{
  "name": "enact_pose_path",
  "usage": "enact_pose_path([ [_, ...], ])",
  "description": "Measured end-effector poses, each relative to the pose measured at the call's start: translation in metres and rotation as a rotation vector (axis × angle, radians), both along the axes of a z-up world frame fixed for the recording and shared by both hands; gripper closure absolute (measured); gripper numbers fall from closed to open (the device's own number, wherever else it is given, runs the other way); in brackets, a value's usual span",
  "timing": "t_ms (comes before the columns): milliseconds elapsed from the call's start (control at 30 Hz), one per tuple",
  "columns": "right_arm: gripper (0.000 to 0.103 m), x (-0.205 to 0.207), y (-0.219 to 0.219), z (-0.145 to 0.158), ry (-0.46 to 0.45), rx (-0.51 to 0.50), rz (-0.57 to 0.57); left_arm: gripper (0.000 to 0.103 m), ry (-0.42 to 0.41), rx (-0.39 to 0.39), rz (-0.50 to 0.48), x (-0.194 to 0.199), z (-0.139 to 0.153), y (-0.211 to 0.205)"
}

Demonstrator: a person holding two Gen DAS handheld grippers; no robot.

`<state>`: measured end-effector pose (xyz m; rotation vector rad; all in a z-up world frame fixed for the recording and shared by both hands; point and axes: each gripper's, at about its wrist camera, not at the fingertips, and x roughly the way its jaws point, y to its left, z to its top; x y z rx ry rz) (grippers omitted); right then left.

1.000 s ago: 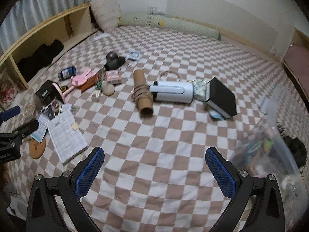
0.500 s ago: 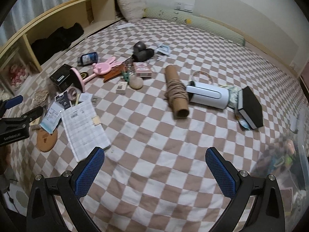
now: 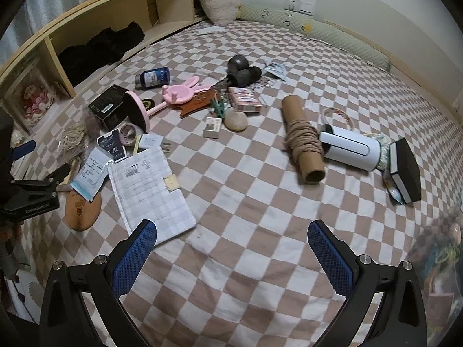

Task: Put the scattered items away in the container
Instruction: 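Move the right tool toward the pile of bags and papers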

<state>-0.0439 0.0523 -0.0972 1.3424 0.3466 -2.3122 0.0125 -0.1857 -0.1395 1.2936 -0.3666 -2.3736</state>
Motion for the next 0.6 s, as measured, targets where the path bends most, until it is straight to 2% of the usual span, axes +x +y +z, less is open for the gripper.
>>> enact_pose_path([
  [100, 0.000, 0.001, -0.010, -0.004, 0.006, 0.001, 0.024, 0.000, -0.026, -0.030, 0.014, -0.003, -0.008, -0.010],
  [233, 0.000, 0.006, -0.029, -0.014, 0.017, 0.010, 0.082, 0.002, -0.044, -0.019, 0.026, -0.005, -0.015, -0.020],
  [333, 0.000, 0.011, -0.044, -0.023, 0.000, -0.004, 0.121, 0.015, -0.048, 0.002, 0.016, -0.007, -0.019, -0.023],
  [467, 0.000, 0.019, -0.070, -0.036, 0.013, 0.021, 0.185, 0.023, -0.054, 0.027, -0.005, -0.008, -0.023, -0.025],
  [533, 0.001, 0.021, -0.080, -0.038, 0.013, 0.009, 0.209, 0.036, -0.058, 0.044, -0.019, -0.009, -0.024, -0.025],
  [600, 0.004, 0.021, -0.087, -0.039, -0.022, -0.033, 0.223, 0.042, -0.063, 0.066, -0.027, -0.010, -0.025, -0.025],
])
